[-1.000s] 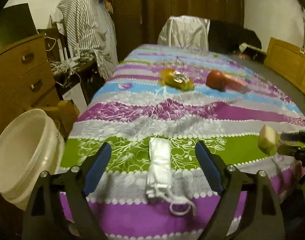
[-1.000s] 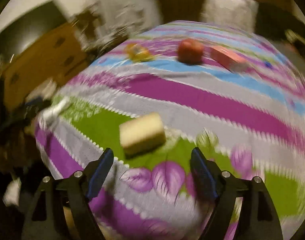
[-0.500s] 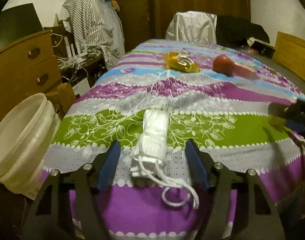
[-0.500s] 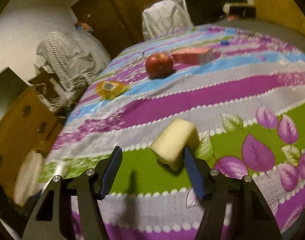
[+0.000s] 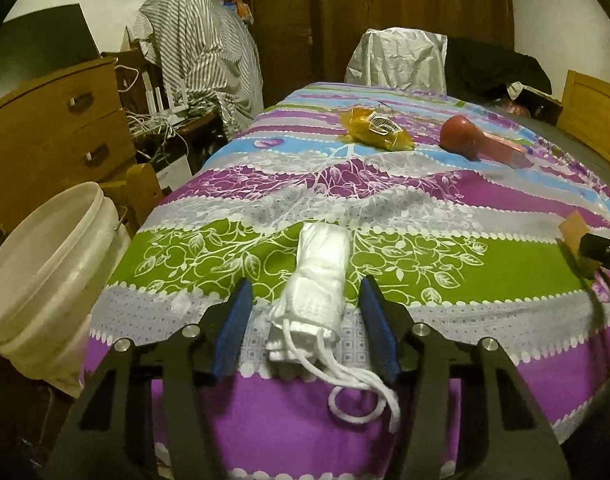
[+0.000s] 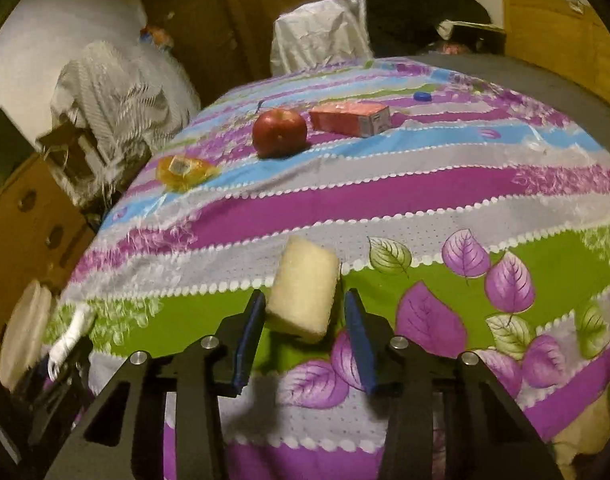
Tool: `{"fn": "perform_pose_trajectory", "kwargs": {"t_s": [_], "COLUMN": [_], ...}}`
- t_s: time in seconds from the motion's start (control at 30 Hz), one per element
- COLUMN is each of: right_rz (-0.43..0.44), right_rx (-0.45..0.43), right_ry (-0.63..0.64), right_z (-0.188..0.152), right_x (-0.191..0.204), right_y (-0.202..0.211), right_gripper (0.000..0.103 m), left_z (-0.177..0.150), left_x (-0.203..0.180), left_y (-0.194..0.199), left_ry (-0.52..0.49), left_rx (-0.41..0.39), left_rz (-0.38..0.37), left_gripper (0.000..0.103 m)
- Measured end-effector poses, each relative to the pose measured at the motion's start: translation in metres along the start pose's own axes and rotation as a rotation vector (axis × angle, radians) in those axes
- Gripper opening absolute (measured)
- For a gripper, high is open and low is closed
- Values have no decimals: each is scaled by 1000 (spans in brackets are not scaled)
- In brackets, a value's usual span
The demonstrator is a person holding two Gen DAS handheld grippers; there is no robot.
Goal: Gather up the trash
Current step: 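Lift the tan sponge with the right tool while the left tool lifts the white towel, then carry the tan sponge and white towel over the white bucket with both tools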
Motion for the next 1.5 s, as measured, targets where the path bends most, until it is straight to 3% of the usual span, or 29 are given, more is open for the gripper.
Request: {"fn": "perform_pose_trajectory", "kwargs": {"t_s": [0.23, 0.3, 0.43, 0.67, 0.8, 1.0, 1.17, 1.27, 1.5], "right_rz": [15, 25, 67, 176, 261, 425, 549, 607, 613], "right_rx": [21, 19, 34, 50, 76, 108, 138, 201, 325], "right_ry": [-14, 0, 16, 96, 174, 376, 572, 650, 850], "right_z": [-5, -6, -9, -17, -18, -17, -20, -32, -82], "right_x": [3, 4, 9, 41, 77, 178, 299, 363, 482], "right_y": [-14, -13, -10, 8, 18, 40, 55, 57, 45], "right_gripper": [43, 34, 32, 31, 31, 31, 31, 31, 31], "left_z": [0, 0, -1, 4, 24, 55, 69, 70, 48], "left_x": [-1, 0, -1, 19, 50, 127, 204, 253, 325], "left_y": [1, 1, 4, 20, 51, 84, 90, 87, 68], "left_ry": [-8, -6, -2, 61, 111, 180, 215, 240, 254], "left_rx": [-1, -5, -23, -31, -70, -103, -66, -32, 77], "left_rz": [13, 8, -18, -54, -22, 123, 262, 330, 380], "left_gripper": [55, 55, 30, 25, 25, 25, 25, 25, 25]}}
Point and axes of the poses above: each gripper's, at about its wrist camera, not at the fingertips, and y roughly against the way its jaws point, x to its left, z to its top, the point moved 5 cm from there along -y, roughly the way its jaws point, and after that the axes turned 12 degrees about -y, right-handed, at the moved point
